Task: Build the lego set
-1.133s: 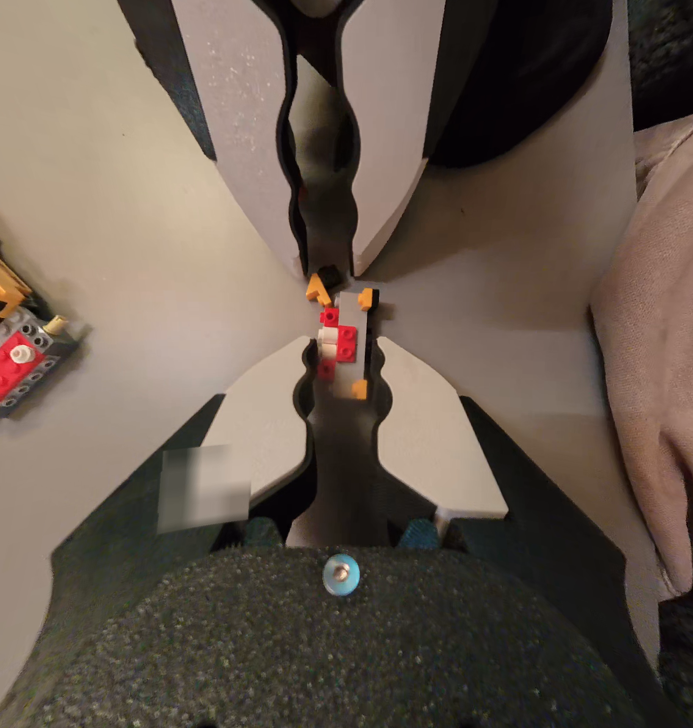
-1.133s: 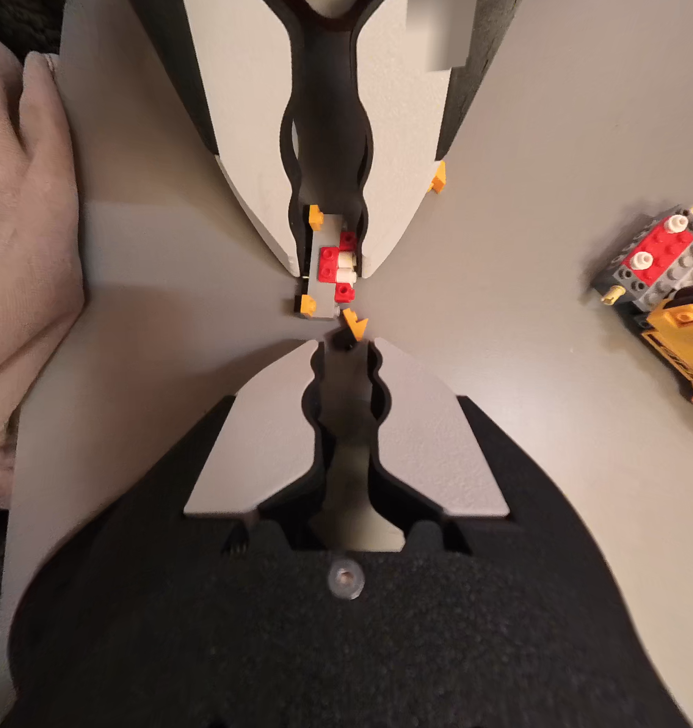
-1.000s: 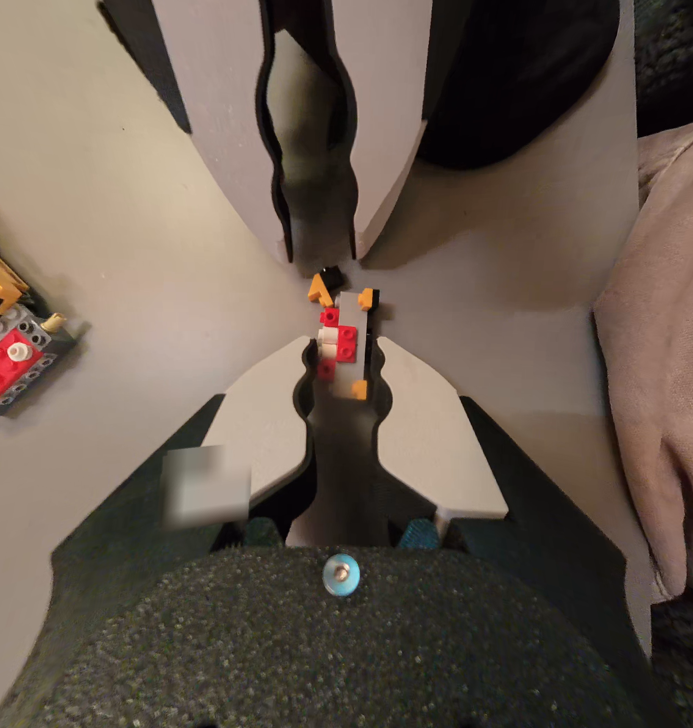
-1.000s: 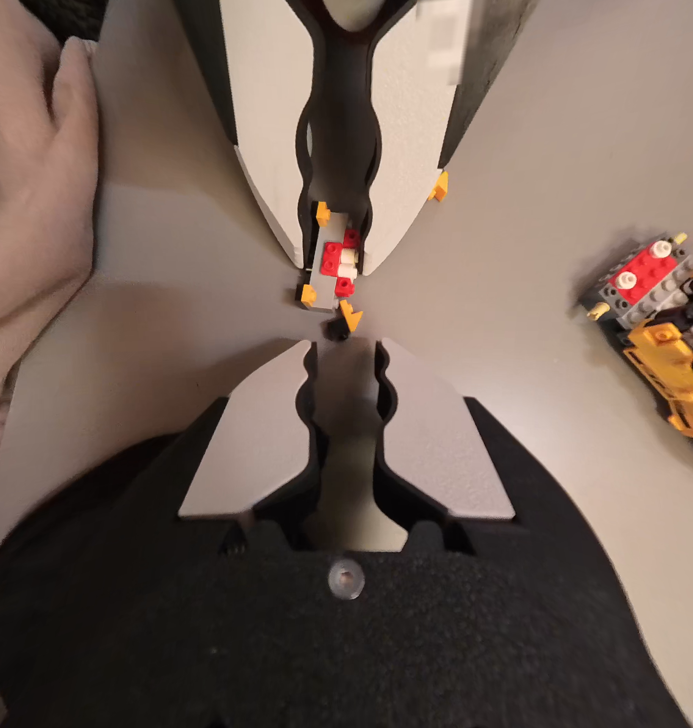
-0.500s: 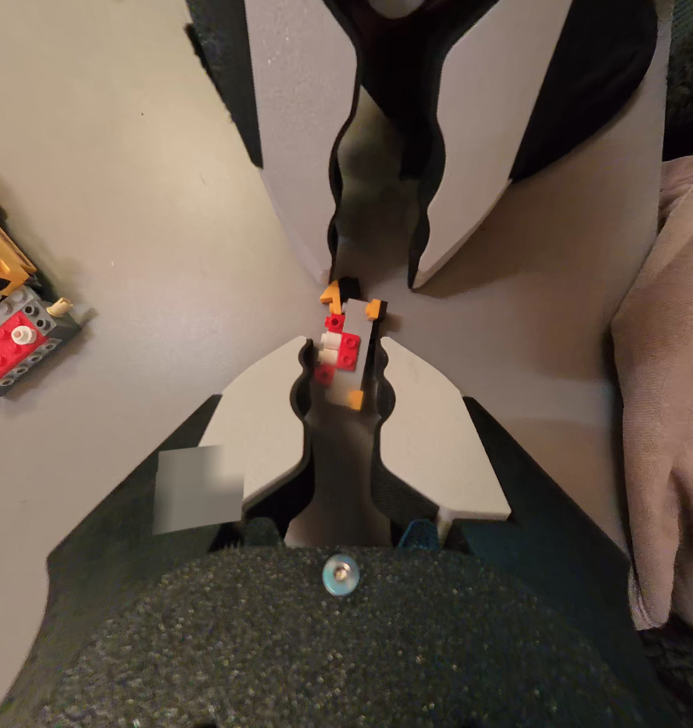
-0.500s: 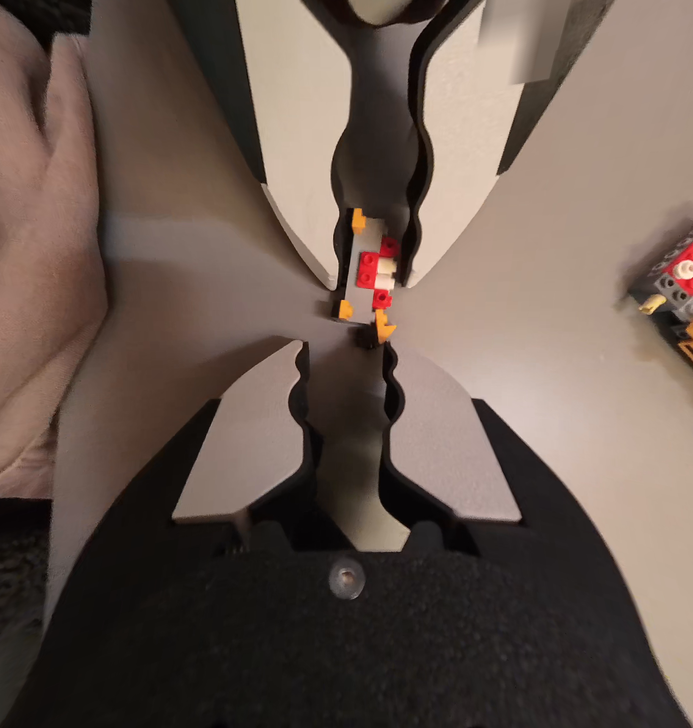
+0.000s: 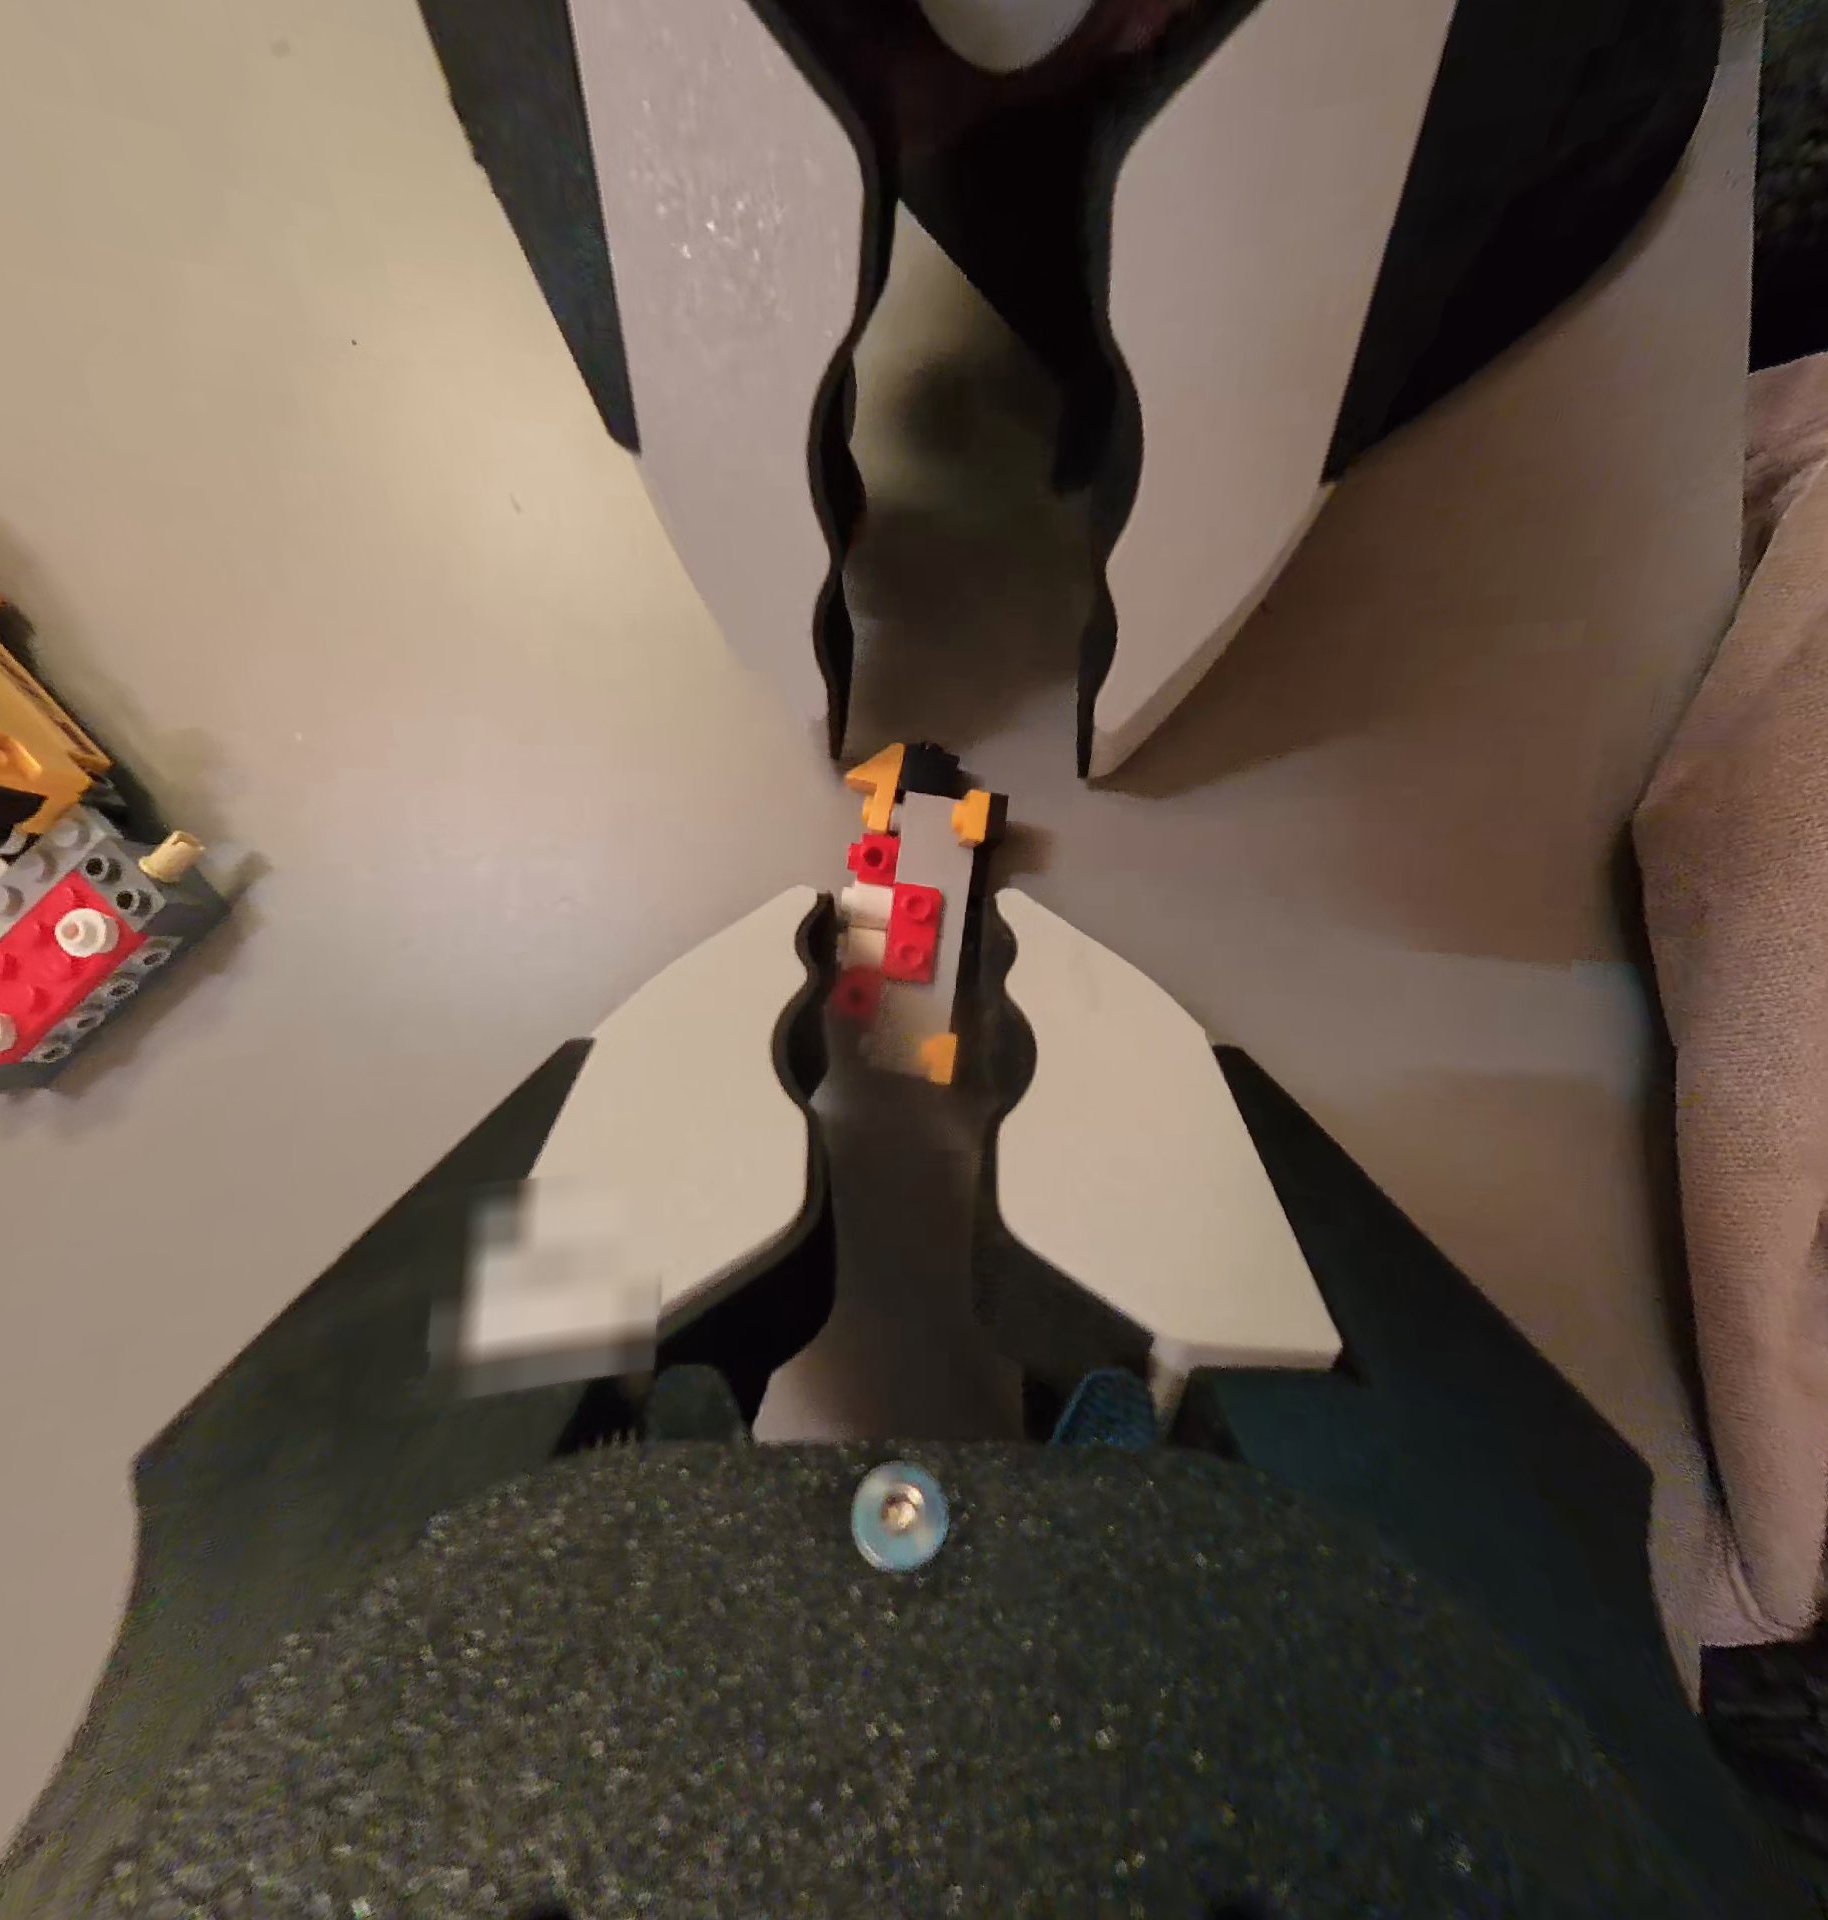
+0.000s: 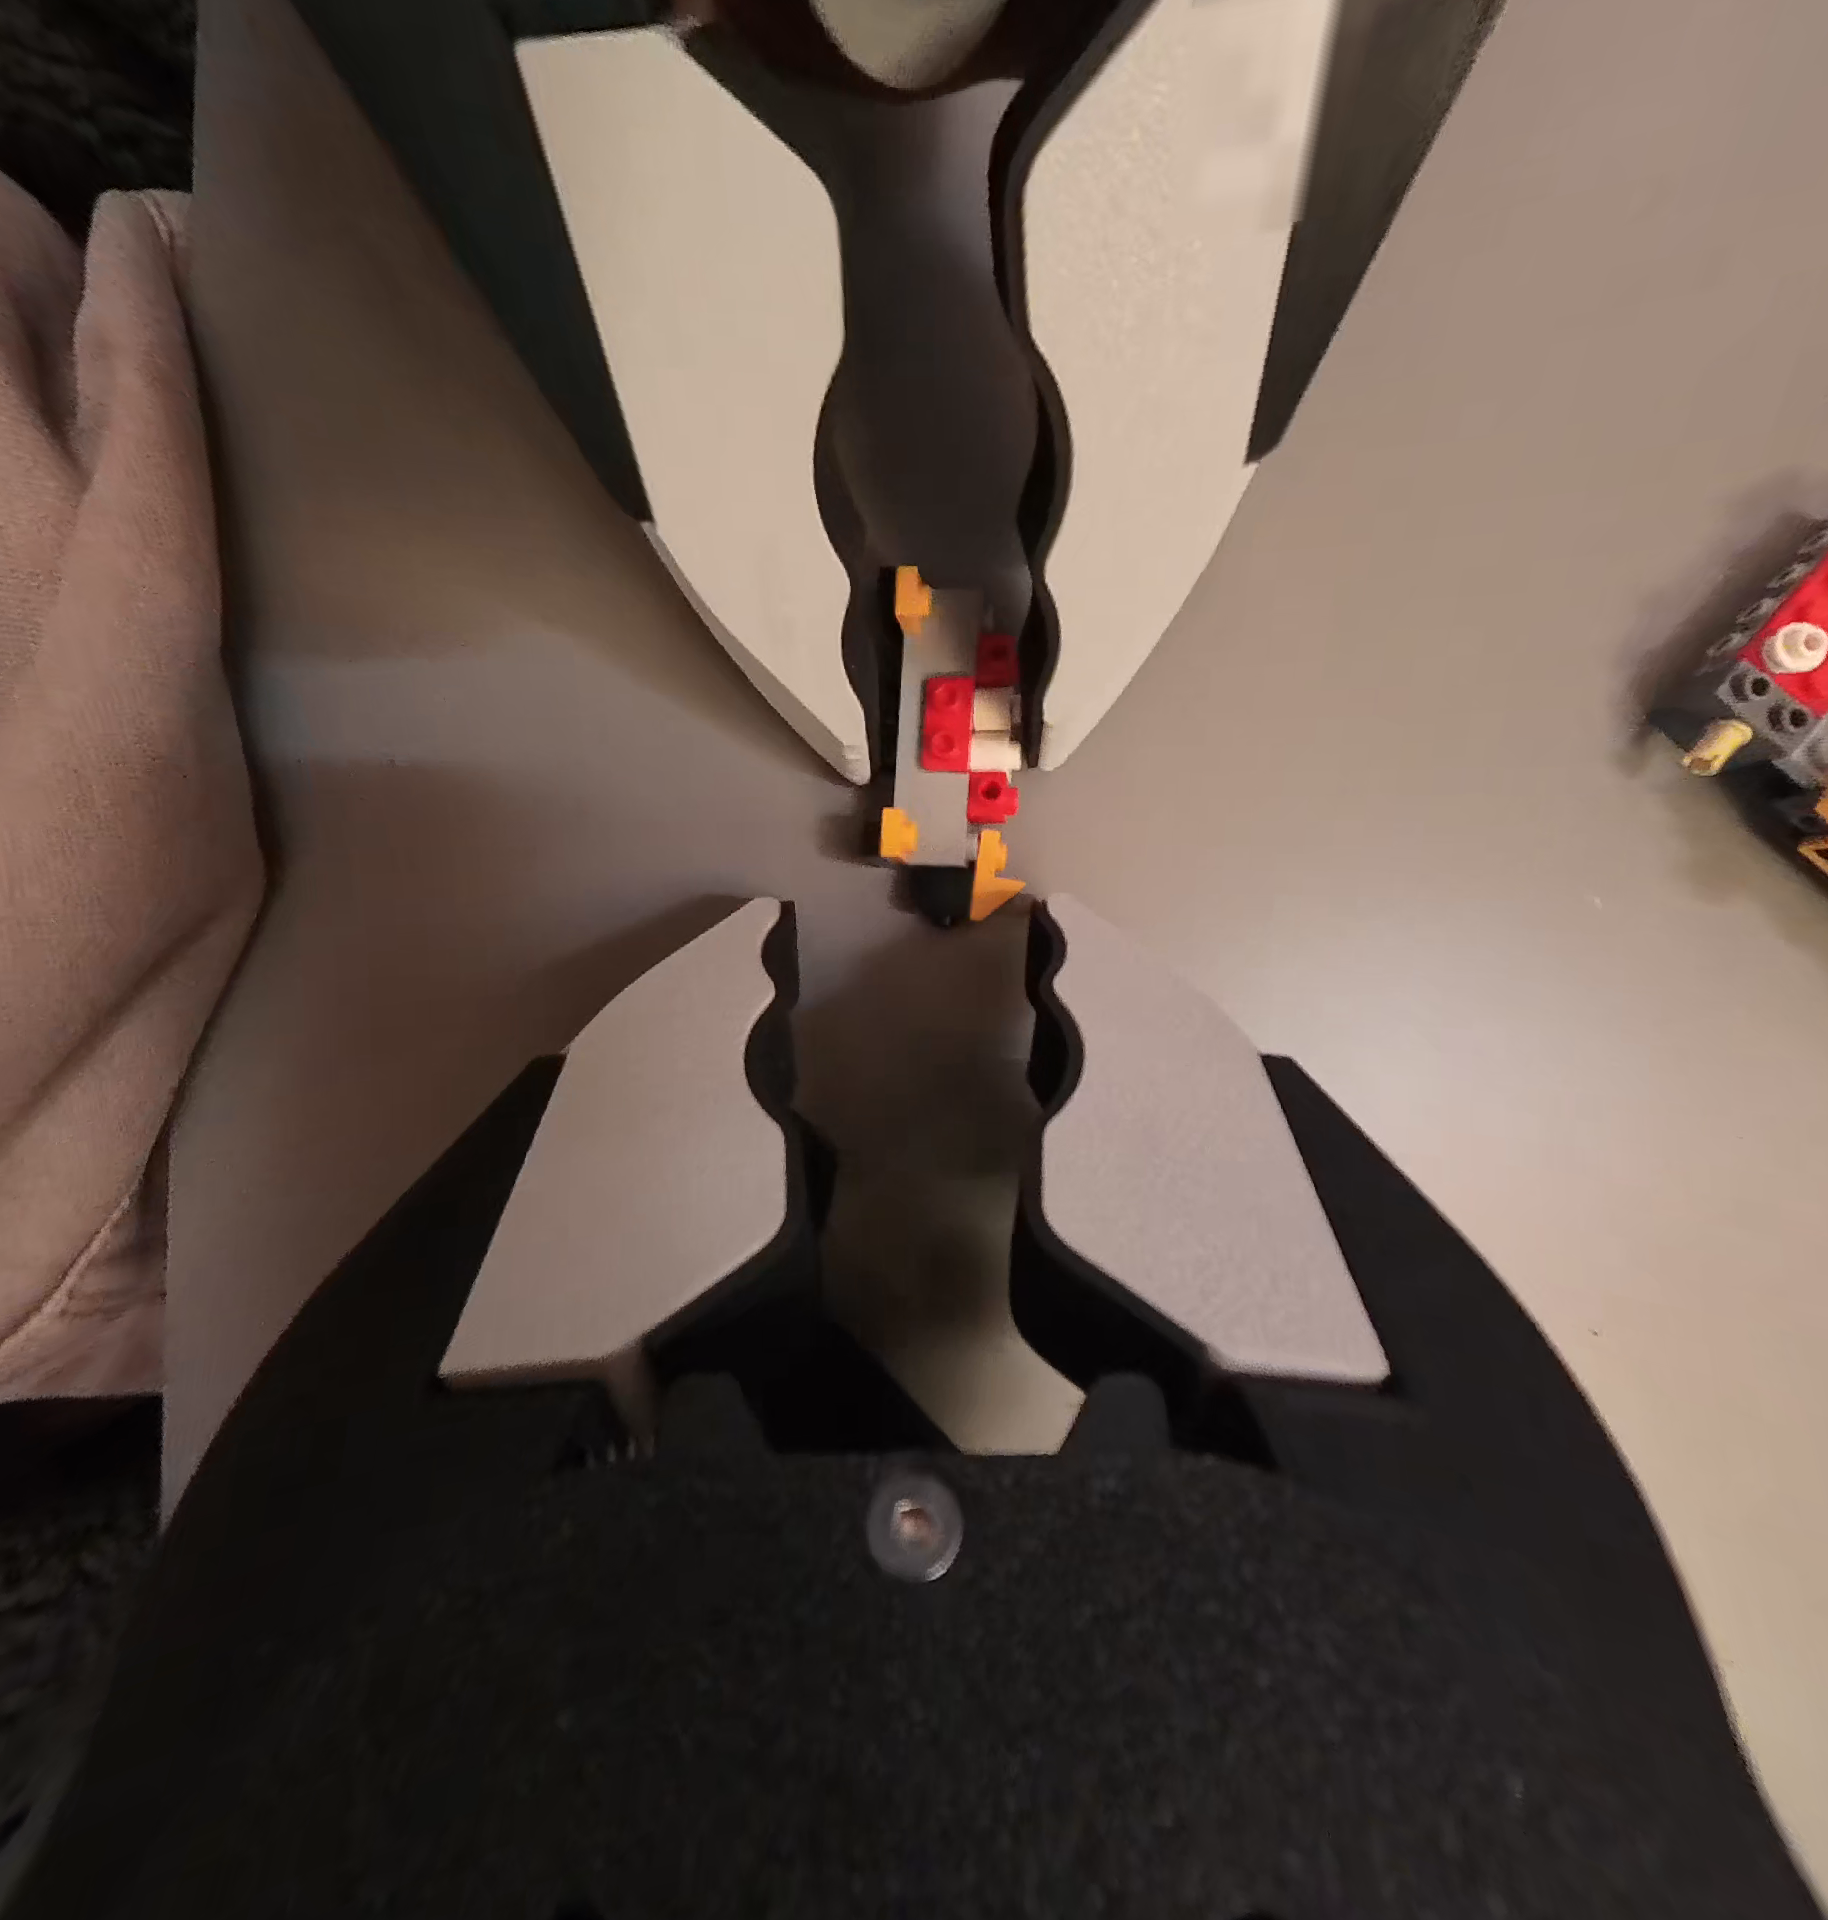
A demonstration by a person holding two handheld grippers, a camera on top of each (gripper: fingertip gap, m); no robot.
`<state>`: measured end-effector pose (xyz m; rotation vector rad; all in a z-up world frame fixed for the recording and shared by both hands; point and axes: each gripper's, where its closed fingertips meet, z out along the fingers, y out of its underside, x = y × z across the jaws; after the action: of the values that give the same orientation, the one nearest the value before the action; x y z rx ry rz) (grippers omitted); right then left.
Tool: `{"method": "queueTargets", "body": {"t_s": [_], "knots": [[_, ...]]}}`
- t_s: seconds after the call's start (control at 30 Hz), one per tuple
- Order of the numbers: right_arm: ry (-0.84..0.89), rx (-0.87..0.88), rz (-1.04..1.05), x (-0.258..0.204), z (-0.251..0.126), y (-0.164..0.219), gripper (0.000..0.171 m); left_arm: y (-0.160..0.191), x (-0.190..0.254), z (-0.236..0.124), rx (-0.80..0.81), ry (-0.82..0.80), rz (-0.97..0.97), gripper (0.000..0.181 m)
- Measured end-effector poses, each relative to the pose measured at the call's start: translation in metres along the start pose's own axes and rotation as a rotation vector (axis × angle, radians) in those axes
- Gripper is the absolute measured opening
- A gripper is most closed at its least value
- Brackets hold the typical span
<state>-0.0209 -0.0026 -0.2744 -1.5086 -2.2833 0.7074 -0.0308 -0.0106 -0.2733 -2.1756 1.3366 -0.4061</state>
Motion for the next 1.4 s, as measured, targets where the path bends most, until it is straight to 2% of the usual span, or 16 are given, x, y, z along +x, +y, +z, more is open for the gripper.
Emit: {"method": "queueTargets", "body": {"t_s": [0.27,0.37,0.6,0.77,1.07,1.4], "knots": [[0.021,0.013,0.026,0.003,0.004,-0.002,0.038,-0.001,0.0,0.002,-0.021,0.05,-0.01,0.025],[0.046,0.021,0.017,0.007,0.003,-0.002,0.027,-0.001,0.002,0.002,-0.026,0.073,-0.041,0.026],[0.051,0.034,-0.028,0.007,0.003,-0.002,0.027,-0.001,0.002,0.001,-0.07,0.1,-0.086,0.026],[0.012,0.036,0.013,0.007,0.004,-0.002,0.03,-0.001,0.002,0.001,-0.102,0.13,-0.098,0.025],[0.007,0.037,0.027,0.003,0.002,-0.001,0.036,-0.001,0.003,0.0,-0.069,0.126,-0.099,0.025],[0.018,0.023,0.029,-0.003,-0.001,-0.002,0.029,-0.001,0.003,0.0,-0.083,0.116,-0.119,0.025]]}}
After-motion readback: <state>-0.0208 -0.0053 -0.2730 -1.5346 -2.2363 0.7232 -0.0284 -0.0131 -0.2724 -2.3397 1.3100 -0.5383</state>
